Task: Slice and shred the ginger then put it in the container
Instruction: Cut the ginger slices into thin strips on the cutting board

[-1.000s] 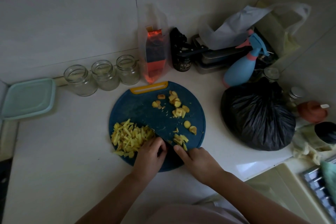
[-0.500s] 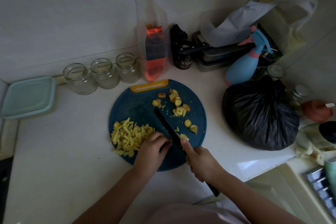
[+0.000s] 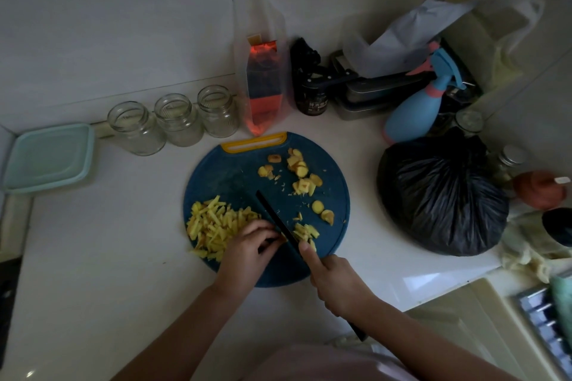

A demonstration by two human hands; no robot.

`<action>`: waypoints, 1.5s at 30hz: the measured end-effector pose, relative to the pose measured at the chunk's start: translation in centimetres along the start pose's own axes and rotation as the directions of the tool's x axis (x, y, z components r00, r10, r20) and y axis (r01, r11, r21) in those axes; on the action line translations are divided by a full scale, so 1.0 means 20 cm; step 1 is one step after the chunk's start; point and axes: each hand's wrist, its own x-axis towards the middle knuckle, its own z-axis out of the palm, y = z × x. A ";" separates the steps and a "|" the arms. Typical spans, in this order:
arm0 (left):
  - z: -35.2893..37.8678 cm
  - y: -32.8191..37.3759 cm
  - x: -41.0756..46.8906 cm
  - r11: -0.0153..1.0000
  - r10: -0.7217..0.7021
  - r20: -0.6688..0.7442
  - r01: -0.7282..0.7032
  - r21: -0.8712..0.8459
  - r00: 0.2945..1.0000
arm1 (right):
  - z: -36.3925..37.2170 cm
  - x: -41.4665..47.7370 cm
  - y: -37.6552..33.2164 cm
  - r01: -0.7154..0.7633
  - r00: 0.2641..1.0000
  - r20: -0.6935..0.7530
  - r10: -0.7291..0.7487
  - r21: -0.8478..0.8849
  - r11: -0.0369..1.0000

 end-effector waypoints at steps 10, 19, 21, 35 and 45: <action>0.01 0.03 0.00 0.999 -0.047 0.007 0.047 0.026 0.999 | -0.01 0.01 0.01 0.014 1.000 0.027 -0.013 -0.036 0.999; 0.01 0.05 -0.01 0.987 -0.149 0.020 0.147 0.060 0.989 | -0.02 0.00 0.01 0.063 0.998 -0.001 -0.065 -0.214 0.975; 0.01 0.07 0.00 0.978 -0.199 0.010 0.199 0.063 0.980 | -0.02 0.01 0.02 0.076 0.997 -0.004 -0.080 -0.259 0.963; -0.03 0.17 0.16 0.787 -0.617 0.150 0.608 0.103 0.773 | 0.02 0.02 -0.03 0.077 0.996 0.058 -0.060 -0.340 0.937; -0.05 0.22 0.23 0.737 -0.674 0.164 0.642 0.212 0.720 | 0.08 0.12 -0.11 0.033 0.999 0.038 -0.021 -0.339 0.940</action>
